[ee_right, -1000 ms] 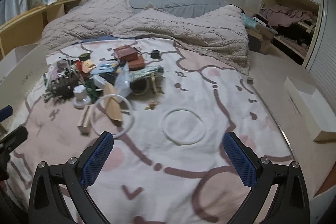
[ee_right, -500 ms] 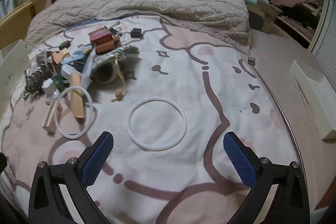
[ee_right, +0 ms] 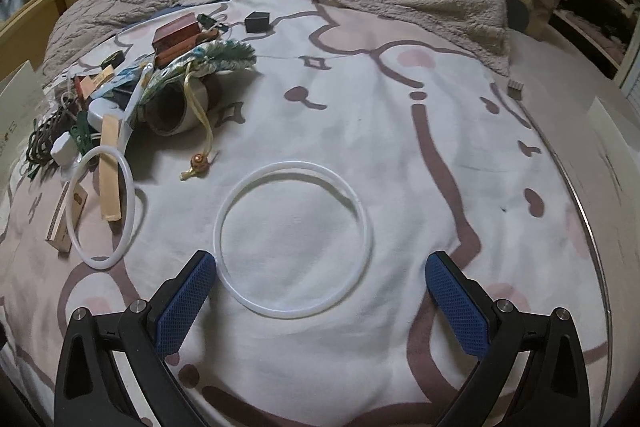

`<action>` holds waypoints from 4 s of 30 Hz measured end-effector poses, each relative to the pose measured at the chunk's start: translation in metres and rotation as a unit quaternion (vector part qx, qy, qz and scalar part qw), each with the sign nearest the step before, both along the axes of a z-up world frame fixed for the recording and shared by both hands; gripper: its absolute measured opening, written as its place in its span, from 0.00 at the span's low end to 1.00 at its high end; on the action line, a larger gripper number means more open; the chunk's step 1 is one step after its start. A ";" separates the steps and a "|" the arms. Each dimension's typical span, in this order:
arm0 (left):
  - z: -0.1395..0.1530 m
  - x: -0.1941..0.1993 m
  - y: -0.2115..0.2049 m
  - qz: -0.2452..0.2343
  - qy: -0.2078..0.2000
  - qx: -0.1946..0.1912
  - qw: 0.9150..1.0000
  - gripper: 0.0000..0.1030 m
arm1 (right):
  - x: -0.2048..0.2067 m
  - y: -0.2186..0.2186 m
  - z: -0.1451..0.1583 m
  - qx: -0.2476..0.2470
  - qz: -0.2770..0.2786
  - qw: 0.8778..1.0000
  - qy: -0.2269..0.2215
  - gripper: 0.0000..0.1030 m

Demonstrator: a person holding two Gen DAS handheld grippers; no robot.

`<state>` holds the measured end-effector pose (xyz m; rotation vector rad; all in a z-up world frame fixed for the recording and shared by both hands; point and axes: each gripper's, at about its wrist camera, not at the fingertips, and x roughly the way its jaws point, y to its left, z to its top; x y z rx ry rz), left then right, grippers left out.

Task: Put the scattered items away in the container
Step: 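Move both grippers toward the two white plastic rings on the bed, then close the right gripper on a white ring while the left gripper grasps the other ring, then lift the white ring with the right gripper while the left gripper lifts its ring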

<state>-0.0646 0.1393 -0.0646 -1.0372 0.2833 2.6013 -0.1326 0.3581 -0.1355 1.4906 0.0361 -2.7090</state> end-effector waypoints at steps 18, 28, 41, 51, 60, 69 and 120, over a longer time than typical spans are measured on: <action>-0.044 -0.057 0.055 -0.075 -0.009 -0.162 0.984 1.00 | -0.001 0.002 -0.012 -0.002 0.010 1.000 0.003 1.00; -0.054 -0.077 0.055 -0.069 -0.009 -0.170 0.983 1.00 | -0.001 0.000 -0.014 0.003 0.010 1.000 0.004 1.00; -0.050 -0.065 0.051 -0.090 -0.010 -0.119 0.989 0.81 | 0.003 -0.002 -0.015 0.007 0.002 1.000 0.025 1.00; -0.029 -0.042 0.030 -0.076 -0.004 -0.071 0.995 0.81 | 0.007 -0.001 -0.013 -0.009 0.004 0.999 0.048 0.95; -0.017 -0.009 -0.014 -0.035 -0.020 -0.037 0.998 0.81 | 0.010 -0.003 -0.011 -0.010 0.012 0.998 0.061 0.81; -0.027 0.021 -0.063 0.013 -0.045 -0.029 0.998 0.81 | 0.013 0.002 -0.007 -0.028 0.010 0.997 0.071 0.77; -0.065 0.036 -0.102 0.074 -0.040 0.051 0.995 1.00 | 0.037 -0.033 -0.003 0.017 0.067 0.997 0.019 0.93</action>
